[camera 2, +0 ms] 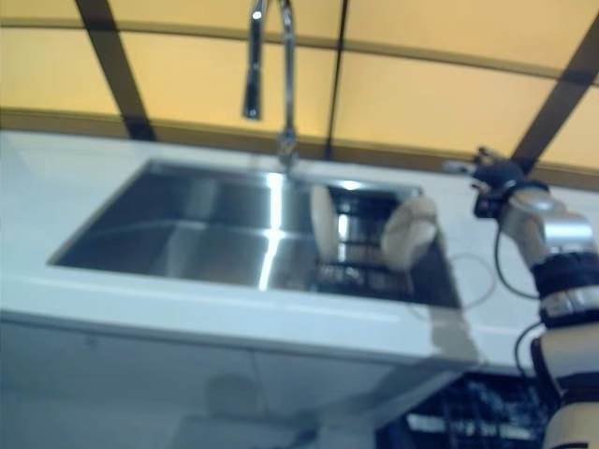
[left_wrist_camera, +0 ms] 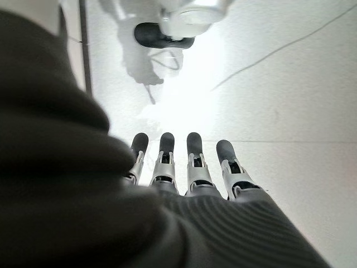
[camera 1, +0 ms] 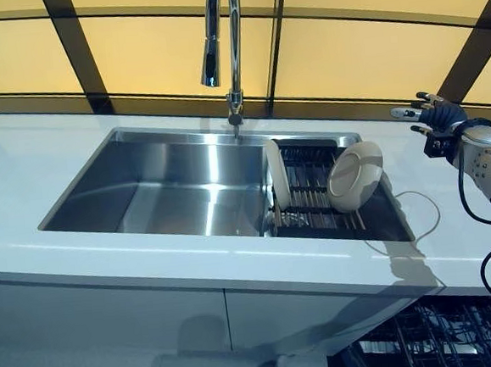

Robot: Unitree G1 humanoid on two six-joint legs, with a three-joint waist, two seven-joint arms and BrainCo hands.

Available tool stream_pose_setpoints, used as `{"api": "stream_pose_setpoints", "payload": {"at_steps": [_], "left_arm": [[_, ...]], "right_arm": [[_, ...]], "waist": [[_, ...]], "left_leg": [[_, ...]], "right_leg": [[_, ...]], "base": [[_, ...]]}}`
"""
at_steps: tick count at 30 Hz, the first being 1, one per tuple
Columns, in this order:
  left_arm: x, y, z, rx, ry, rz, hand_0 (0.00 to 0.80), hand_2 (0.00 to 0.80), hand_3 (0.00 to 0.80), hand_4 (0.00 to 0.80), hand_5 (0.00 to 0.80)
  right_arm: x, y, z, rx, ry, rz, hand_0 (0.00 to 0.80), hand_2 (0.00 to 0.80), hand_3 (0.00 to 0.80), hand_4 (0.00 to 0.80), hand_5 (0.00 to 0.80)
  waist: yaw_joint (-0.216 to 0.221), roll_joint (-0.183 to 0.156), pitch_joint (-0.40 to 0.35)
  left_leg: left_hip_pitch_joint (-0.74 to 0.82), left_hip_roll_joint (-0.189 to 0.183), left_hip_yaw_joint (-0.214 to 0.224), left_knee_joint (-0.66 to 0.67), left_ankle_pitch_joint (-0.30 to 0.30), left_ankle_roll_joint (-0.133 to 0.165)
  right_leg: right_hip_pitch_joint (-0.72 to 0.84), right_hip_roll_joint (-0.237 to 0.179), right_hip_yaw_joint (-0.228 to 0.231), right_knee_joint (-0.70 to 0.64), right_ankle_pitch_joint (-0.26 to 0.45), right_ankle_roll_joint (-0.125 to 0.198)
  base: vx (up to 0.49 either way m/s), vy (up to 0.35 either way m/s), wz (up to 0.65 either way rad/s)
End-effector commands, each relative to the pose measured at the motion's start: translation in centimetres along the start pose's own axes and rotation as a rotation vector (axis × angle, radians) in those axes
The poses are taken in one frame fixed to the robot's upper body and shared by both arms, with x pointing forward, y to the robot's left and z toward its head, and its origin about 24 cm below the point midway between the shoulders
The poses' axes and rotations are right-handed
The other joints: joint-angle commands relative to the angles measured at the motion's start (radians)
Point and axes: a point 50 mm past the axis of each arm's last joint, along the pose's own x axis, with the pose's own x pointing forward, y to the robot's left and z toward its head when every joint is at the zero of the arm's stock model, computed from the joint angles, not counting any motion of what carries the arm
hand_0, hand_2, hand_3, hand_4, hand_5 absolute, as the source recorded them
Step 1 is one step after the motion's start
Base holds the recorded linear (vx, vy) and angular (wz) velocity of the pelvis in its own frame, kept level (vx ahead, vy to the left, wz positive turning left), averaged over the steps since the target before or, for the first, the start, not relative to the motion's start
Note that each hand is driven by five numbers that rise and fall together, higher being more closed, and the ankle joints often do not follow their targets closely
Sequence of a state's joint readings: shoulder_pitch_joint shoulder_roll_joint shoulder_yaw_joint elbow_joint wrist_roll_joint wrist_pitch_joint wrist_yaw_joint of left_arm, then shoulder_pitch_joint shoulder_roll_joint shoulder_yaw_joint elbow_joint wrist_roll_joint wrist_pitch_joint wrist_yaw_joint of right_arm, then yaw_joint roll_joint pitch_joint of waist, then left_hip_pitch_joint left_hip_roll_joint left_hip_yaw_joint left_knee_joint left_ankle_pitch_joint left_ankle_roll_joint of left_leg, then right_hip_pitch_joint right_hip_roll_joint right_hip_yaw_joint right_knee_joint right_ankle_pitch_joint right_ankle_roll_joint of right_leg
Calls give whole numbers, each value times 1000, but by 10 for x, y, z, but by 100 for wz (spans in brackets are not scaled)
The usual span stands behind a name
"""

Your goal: Take plates into dishwasher

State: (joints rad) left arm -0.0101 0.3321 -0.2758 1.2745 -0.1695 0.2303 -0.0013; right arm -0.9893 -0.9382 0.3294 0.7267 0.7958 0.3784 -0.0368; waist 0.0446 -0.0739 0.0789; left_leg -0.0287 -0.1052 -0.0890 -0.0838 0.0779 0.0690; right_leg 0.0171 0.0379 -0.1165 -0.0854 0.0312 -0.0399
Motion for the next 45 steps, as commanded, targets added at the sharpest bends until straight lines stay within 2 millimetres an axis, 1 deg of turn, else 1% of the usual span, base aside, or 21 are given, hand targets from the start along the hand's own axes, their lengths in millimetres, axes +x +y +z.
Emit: {"api": "stream_pose_setpoints", "payload": {"at_steps": [1,5,7,15,19,24,31,38,45], "left_arm": [[-1,15,0,48,18,41,0,0,0,0,0],[-1,17,5,38,-2,44,0,0,0,0,0],[-1,16,8,34,-13,46,0,0,0,0,0],[-1,18,6,37,-25,52,0,0,0,0,0],[-1,16,5,45,-20,41,0,0,0,0,0],[-1,15,4,41,-26,40,0,0,0,0,0],[-1,17,5,30,-26,49,0,0,0,0,0],[-1,14,7,32,-38,39,0,0,0,0,0],[-1,16,8,27,-39,46,0,0,0,0,0]], "right_arm": [[-5,-6,53,-30,-143,-78,0,0,0,0,0],[-6,-6,59,-36,-161,-101,0,0,0,0,0],[-7,-9,60,-40,-161,-115,0,0,0,0,0],[-8,-23,50,-40,-91,-83,0,0,0,0,0],[-5,-18,40,-33,-44,-48,0,0,0,0,0],[-2,-11,37,-38,-34,-36,0,0,0,0,0],[-3,-8,33,-42,-11,-8,0,0,0,0,0],[-1,-4,27,-68,22,27,0,0,0,0,0],[0,-2,21,-85,39,48,0,0,0,0,0]], "waist": [[19,-11,19],[15,-9,45],[13,-10,51],[10,-13,34],[8,-10,34],[7,-6,44],[3,-5,44],[1,-3,51],[0,-3,61]], "left_leg": [[-28,28,20,-3,-39,-40],[-50,32,23,-3,-33,-44],[-52,32,21,-3,-34,-46],[-20,32,17,-3,-50,-48],[-20,32,17,-3,-49,-47],[-22,32,18,-3,-50,-49],[-18,30,16,-3,-53,-49],[-17,30,19,-3,-56,-48],[-17,31,19,-3,-55,-48]], "right_leg": [[-19,-21,11,-2,2,52],[-41,-21,8,-2,6,54],[-43,-21,1,-2,4,54],[-15,-23,-7,-2,-10,52],[-16,-25,-7,-2,-8,50],[-20,-26,-5,-2,-8,51],[-18,-28,-5,-2,-9,52],[-20,-29,-1,-2,-8,53],[-23,-29,-1,-2,-6,53]], "base": [[-45,-21,2],[-93,-32,1],[-51,-28,1],[26,-15,4],[0,0,0],[0,0,0],[4,2,2],[0,0,0],[0,0,0]]}}
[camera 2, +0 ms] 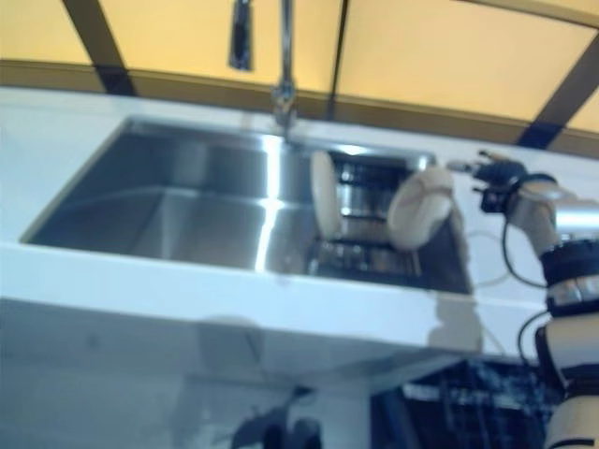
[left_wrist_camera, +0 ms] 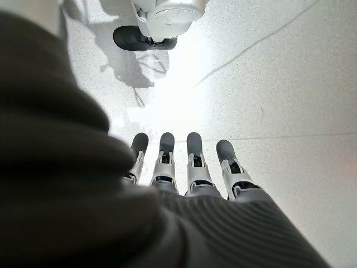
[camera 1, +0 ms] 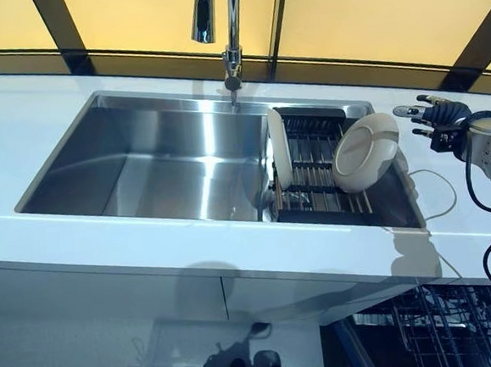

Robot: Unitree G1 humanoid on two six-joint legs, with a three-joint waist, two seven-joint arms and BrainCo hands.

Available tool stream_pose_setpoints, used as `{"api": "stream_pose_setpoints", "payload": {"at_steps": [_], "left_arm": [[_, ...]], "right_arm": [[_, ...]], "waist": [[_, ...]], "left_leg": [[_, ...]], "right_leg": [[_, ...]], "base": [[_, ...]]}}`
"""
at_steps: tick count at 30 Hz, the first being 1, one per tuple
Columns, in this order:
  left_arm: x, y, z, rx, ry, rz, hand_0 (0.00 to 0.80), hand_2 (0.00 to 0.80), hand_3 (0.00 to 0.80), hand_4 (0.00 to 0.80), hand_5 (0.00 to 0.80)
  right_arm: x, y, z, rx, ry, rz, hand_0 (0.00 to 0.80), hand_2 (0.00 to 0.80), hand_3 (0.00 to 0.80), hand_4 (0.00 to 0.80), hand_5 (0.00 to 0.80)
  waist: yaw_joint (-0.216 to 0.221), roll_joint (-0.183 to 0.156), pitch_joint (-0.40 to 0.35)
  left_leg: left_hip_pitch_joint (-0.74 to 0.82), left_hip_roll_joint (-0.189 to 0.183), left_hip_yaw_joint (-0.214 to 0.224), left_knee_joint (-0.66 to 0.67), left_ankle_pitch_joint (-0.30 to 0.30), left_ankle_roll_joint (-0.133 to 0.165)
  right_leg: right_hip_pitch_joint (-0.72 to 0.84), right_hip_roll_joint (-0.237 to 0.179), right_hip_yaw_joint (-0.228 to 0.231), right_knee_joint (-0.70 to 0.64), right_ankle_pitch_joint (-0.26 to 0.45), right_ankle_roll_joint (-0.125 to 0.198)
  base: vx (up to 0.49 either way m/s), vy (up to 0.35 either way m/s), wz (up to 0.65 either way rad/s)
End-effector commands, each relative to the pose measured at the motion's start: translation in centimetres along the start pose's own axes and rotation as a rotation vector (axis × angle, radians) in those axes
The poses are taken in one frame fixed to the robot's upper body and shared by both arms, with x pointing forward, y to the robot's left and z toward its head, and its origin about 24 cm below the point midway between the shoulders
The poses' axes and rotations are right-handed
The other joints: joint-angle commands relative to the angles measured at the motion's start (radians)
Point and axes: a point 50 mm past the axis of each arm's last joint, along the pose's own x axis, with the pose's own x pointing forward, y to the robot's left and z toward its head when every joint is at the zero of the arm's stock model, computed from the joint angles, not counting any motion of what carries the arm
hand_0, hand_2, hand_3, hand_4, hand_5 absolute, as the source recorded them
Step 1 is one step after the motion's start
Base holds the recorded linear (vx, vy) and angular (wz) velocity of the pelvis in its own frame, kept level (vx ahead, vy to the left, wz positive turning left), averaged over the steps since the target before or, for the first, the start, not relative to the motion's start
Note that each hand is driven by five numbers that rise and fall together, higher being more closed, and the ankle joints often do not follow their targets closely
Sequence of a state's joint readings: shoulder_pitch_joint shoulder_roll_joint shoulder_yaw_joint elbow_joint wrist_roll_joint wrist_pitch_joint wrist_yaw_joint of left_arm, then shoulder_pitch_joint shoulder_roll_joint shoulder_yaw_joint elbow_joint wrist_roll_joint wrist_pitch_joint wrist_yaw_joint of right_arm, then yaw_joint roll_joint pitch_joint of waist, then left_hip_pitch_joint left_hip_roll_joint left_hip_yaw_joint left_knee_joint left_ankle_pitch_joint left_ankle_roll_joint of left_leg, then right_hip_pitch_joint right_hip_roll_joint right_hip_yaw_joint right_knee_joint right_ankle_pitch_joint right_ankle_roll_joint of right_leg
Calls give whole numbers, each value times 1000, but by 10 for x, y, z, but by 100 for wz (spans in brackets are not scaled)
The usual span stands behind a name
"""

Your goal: Take plates into dishwasher

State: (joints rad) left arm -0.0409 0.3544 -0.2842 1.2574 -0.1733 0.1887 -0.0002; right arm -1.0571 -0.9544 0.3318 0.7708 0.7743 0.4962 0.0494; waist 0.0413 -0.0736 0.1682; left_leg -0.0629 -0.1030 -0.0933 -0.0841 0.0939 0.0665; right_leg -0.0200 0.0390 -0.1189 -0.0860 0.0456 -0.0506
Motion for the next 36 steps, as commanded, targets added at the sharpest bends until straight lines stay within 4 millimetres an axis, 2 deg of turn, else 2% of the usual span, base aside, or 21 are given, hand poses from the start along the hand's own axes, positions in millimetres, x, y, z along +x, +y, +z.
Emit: {"api": "stream_pose_setpoints", "payload": {"at_steps": [1,36], "left_arm": [[0,7,-11,20,44,23,0,0,0,0,0],[0,7,-4,18,22,15,0,0,0,0,0]], "right_arm": [[-1,2,13,-89,-37,0,0,0,0,0,0],[0,-1,-4,-107,43,30,0,0,0,0,0]], "waist": [[3,-3,-27],[-1,0,-8]], "left_leg": [[16,29,23,-3,-71,-46],[13,30,24,-3,-70,-48]], "right_leg": [[14,-31,1,-1,-20,64],[8,-31,1,-1,-19,65]], "base": [[0,0,0],[0,0,0]]}}
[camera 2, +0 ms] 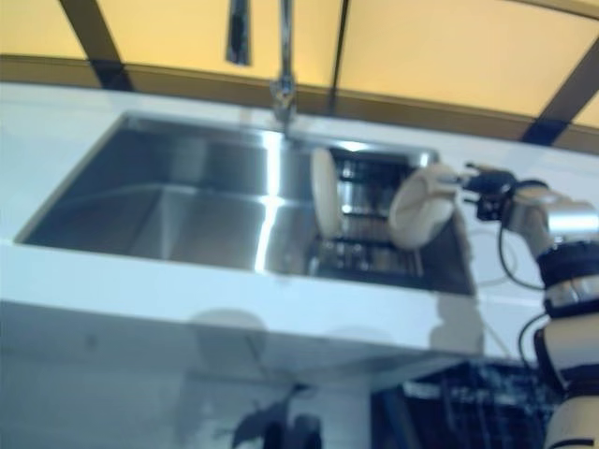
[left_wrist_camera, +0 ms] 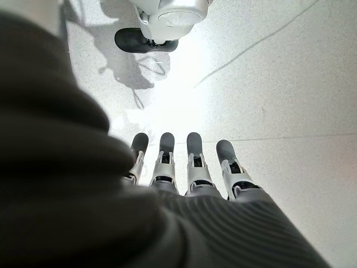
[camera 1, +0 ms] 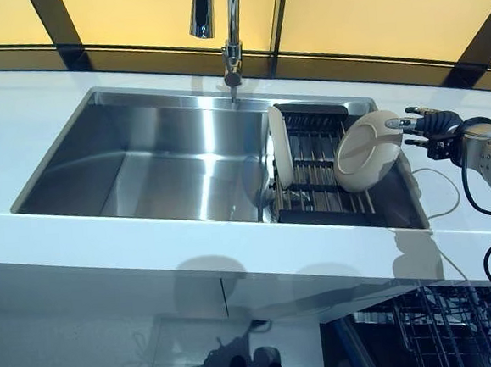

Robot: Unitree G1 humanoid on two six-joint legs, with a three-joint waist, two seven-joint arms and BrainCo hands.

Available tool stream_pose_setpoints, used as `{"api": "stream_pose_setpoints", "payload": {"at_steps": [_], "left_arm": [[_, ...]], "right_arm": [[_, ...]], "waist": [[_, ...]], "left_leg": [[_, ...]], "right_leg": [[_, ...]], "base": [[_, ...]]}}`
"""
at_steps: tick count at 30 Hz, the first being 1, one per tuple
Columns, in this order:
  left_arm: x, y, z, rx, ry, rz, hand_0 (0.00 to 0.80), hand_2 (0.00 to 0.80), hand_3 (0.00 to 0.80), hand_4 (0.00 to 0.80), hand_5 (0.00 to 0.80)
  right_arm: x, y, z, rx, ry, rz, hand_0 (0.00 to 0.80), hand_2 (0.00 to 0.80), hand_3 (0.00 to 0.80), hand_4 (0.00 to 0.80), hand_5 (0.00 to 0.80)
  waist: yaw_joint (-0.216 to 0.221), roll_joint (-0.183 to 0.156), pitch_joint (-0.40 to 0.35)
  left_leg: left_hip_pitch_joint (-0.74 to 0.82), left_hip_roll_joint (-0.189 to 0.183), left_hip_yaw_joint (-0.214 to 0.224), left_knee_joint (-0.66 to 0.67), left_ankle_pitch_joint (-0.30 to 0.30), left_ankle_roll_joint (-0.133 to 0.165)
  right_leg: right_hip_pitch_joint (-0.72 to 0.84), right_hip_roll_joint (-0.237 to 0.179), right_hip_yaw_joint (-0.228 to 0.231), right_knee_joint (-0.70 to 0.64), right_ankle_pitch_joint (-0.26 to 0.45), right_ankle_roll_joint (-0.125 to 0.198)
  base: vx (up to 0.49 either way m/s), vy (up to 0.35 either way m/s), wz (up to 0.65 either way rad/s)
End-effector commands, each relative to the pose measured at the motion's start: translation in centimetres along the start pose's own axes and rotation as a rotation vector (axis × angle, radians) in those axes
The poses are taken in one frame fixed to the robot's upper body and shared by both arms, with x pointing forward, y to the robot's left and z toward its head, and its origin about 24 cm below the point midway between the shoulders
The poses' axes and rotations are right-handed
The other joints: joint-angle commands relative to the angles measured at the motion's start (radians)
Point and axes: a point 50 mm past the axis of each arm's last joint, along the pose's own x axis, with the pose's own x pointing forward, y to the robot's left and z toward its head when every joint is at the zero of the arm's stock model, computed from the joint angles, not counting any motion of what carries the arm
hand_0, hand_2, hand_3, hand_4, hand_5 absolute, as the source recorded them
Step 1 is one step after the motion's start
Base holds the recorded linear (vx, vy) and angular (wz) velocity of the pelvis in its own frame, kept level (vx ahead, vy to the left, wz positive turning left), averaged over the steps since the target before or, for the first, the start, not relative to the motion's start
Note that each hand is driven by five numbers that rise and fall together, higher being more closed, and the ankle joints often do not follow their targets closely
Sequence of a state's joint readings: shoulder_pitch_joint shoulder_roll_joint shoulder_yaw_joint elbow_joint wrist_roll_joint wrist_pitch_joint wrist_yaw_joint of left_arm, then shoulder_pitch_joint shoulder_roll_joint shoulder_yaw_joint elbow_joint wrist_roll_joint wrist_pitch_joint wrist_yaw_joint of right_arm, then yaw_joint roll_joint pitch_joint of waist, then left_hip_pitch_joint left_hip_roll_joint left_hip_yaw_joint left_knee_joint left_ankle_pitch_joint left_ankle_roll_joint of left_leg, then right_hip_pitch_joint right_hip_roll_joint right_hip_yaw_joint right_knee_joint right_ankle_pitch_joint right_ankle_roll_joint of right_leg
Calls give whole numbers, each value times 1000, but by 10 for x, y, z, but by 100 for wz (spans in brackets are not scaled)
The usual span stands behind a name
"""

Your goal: Take plates into dishwasher

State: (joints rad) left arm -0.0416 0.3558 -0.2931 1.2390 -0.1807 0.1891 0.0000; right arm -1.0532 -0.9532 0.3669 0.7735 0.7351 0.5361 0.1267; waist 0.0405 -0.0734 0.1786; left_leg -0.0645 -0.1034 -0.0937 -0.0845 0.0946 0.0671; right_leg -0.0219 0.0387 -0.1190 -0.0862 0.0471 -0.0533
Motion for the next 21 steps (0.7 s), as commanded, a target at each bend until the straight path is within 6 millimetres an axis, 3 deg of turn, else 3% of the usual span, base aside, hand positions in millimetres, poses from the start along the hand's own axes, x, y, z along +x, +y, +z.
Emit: {"api": "stream_pose_setpoints", "payload": {"at_steps": [1,21], "left_arm": [[0,7,-9,16,39,19,0,0,0,0,0],[0,4,-6,11,31,12,0,0,0,0,0]], "right_arm": [[-2,-6,6,-49,-23,-34,0,0,0,0,0],[1,-1,-5,-56,30,12,0,0,0,0,0]], "waist": [[0,0,-17],[3,5,-5]], "left_leg": [[15,30,24,-3,-70,-49],[5,30,23,-3,-69,-49]], "right_leg": [[11,-31,1,-1,-20,67],[2,-32,-4,-1,-21,66]], "base": [[0,0,0],[0,0,0]]}}
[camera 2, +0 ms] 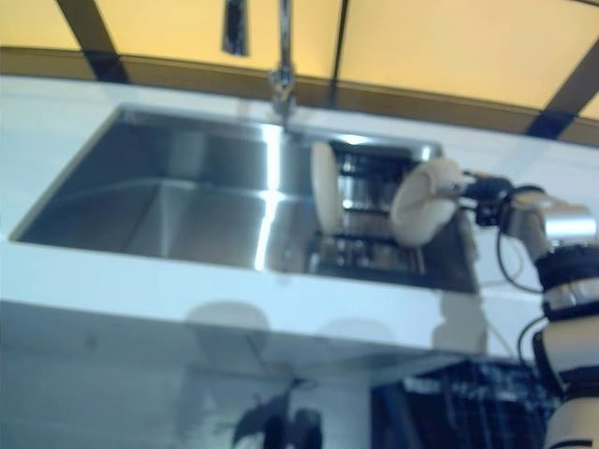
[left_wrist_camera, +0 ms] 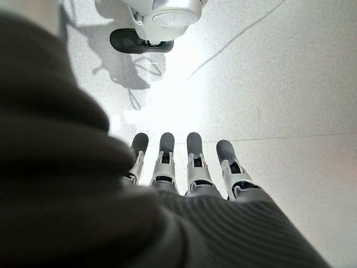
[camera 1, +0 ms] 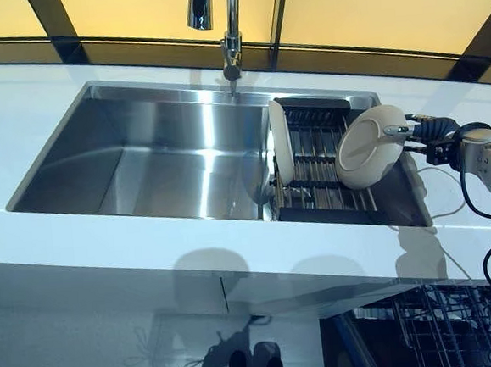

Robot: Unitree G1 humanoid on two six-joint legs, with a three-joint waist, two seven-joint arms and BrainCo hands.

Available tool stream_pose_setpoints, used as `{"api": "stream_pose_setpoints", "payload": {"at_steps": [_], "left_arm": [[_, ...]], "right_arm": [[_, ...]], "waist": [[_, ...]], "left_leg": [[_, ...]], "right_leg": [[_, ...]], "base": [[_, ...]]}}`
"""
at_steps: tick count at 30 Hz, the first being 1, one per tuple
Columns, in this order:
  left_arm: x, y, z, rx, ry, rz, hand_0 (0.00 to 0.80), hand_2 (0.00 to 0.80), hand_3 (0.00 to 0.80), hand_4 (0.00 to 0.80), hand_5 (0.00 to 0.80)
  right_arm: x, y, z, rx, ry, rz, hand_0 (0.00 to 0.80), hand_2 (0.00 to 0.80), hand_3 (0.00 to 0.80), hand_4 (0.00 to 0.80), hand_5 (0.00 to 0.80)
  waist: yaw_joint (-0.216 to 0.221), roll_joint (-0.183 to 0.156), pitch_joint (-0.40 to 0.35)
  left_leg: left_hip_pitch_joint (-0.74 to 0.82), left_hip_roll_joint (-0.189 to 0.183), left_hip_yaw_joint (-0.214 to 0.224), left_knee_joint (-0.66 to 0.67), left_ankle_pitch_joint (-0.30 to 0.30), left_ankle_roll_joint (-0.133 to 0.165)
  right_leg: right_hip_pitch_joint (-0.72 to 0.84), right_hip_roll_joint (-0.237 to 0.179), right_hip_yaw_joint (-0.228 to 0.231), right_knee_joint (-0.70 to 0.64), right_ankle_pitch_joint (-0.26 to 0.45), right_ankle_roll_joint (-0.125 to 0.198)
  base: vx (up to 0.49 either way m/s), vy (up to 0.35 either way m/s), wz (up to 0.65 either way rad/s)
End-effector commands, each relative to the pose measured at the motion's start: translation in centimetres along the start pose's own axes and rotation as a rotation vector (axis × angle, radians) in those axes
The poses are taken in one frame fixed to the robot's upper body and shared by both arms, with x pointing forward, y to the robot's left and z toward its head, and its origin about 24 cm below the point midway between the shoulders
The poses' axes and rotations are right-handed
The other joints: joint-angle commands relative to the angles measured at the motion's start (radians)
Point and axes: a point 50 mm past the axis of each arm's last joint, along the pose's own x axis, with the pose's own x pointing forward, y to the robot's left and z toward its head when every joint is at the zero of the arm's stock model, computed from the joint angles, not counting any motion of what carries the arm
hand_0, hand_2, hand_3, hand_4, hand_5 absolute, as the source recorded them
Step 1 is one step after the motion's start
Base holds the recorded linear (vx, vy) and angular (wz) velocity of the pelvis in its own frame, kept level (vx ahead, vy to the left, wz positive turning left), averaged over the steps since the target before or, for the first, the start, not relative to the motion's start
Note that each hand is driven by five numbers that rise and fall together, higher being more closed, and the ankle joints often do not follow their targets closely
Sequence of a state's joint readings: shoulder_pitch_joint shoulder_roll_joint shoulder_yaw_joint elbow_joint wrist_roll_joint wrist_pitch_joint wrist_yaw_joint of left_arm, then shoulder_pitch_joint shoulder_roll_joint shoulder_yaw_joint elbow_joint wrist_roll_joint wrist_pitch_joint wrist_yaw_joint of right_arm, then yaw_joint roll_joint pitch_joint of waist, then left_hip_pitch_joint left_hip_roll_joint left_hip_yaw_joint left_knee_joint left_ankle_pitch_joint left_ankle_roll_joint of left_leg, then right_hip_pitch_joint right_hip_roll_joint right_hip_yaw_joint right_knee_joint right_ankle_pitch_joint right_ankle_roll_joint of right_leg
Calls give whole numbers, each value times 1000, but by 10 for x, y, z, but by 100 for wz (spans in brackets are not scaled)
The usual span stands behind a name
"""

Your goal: Take plates into dishwasher

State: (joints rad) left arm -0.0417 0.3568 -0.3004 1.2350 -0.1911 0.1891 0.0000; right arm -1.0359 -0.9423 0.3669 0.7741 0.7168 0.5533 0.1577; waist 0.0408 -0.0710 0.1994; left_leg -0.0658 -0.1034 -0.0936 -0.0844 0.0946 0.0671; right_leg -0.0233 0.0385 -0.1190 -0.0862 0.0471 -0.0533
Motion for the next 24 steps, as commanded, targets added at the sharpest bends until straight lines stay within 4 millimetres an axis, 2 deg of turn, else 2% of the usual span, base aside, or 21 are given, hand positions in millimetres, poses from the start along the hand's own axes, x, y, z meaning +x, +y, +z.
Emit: {"api": "stream_pose_setpoints", "payload": {"at_steps": [1,8,9,10,11,12,13,24], "left_arm": [[0,4,-7,14,33,15,0,0,0,0,0],[0,4,-6,12,28,10,0,0,0,0,0],[0,4,-6,12,27,10,0,0,0,0,0],[0,3,-6,11,27,9,0,0,0,0,0],[0,3,-6,12,29,9,0,0,0,0,0],[0,3,-7,12,30,9,0,0,0,0,0],[0,3,-8,12,33,10,0,0,0,0,0],[0,1,-6,18,15,-6,0,0,0,0,0]], "right_arm": [[-1,-3,5,-42,-4,-14,0,0,0,0,0],[1,2,7,-30,-5,11,0,0,0,0,0],[1,3,7,-30,-9,11,75,75,75,75,75],[2,4,8,-26,-19,5,267,267,267,267,267],[2,4,9,-20,-28,1,508,508,508,508,508],[2,3,9,-17,-33,-3,577,577,577,577,577],[1,2,10,-14,-41,-19,800,800,800,800,800],[0,-3,18,-5,-86,-61,800,800,800,800,800]], "waist": [[4,3,-25],[8,5,-22],[8,6,-22],[9,6,-23],[9,5,-24],[10,5,-25],[10,5,-27],[15,5,-36]], "left_leg": [[6,30,22,-3,-68,-49],[6,28,18,-3,-67,-49],[6,28,17,-3,-67,-49],[6,28,17,-3,-67,-49],[6,28,16,-3,-67,-49],[6,28,16,-3,-67,-49],[6,27,15,-3,-67,-50],[8,27,17,-3,-67,-49]], "right_leg": [[3,-32,-4,-1,-21,66],[4,-33,-6,-1,-21,65],[4,-32,-7,-1,-21,65],[4,-32,-7,-1,-21,65],[4,-33,-7,-1,-21,65],[4,-33,-8,-1,-21,65],[5,-33,-7,-1,-21,65],[6,-33,-9,-1,-21,67]], "base": [[0,0,0],[0,0,0],[0,0,0],[0,0,0],[0,0,0],[0,0,0],[0,0,0],[0,0,0]]}}
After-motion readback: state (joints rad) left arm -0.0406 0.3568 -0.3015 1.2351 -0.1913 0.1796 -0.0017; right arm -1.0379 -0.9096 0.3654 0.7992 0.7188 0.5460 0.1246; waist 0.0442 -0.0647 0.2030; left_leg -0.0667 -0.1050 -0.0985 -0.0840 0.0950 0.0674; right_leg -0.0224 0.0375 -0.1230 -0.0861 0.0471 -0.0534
